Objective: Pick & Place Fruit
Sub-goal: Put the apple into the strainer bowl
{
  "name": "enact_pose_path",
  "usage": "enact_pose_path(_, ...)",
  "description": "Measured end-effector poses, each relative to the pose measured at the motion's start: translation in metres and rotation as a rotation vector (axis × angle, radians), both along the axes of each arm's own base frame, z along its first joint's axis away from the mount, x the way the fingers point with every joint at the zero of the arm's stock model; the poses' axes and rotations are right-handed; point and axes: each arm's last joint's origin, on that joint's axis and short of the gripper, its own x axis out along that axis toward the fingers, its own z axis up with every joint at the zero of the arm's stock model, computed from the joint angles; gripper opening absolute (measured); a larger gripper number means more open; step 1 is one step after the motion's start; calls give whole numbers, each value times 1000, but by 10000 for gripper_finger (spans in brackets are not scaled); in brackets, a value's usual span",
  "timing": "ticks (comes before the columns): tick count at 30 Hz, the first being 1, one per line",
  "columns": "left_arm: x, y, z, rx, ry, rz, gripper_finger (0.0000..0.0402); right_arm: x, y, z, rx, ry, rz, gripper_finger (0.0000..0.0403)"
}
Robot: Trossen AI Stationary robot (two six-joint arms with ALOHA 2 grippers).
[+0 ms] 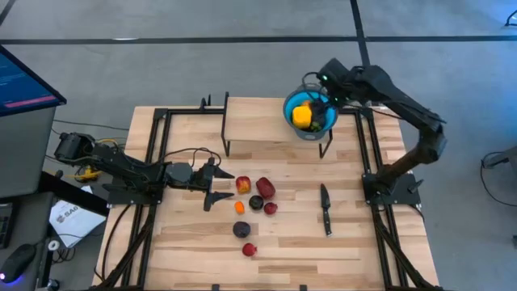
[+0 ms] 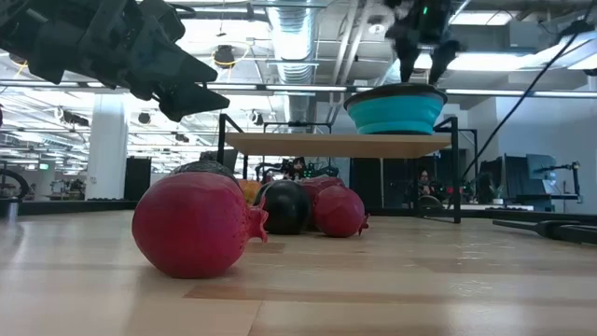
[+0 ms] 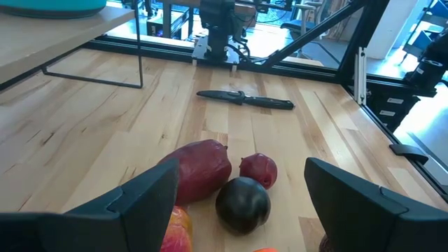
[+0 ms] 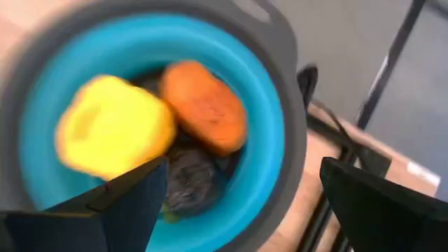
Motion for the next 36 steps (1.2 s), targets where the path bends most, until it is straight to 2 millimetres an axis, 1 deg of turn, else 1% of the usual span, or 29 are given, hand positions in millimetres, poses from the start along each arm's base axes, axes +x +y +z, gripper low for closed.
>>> enact_pose_path(2,0,0,0,0,0,1,301,-2,24,13,-56,-54,57,355)
enact_pose_path(5,0,0,0,0,0,0,301,-2,68,28,-148,-146,156,346)
enact_pose_path(8,0,0,0,0,0,0,301,4,120,28,-237,-220,271,338)
enact_pose_path(10,0,0,0,0,0,0,301,9,155,17,-292,-258,324,333)
enact_pose_path(12,0,0,0,0,0,0,301,14,190,-1,-336,-296,381,330)
enact_pose_path(14,0,0,0,0,0,0,301,19,223,-26,-375,-319,441,327)
enact_pose_path(18,0,0,0,16,3,-5,301,33,288,-93,-407,-391,537,325)
enact_pose_path(20,-1,-4,-1,117,14,-52,301,40,316,-126,-404,-434,581,325)
enact_pose_path(22,-2,-10,-3,250,25,-113,301,49,338,-157,-423,-477,588,325)
enact_pose_path(24,-3,-14,-4,353,56,-156,301,60,353,-184,-470,-508,553,325)
enact_pose_path(26,0,-14,-3,439,137,-145,301,70,362,-205,-522,-545,494,325)
enact_pose_path(28,6,-13,0,509,254,-126,301,80,364,-221,-568,-565,441,325)
enact_pose_path(30,16,-10,6,537,353,-145,301,87,360,-233,-593,-548,419,325)
enact_pose_path(32,28,-6,12,542,426,-194,301,92,353,-234,-597,-538,400,325)
enact_pose_path(33,35,-5,13,546,462,-222,301,94,349,-232,-591,-537,393,325)
enact_pose_path(36,57,-1,6,592,552,-293,301,95,341,-218,-588,-527,403,325)
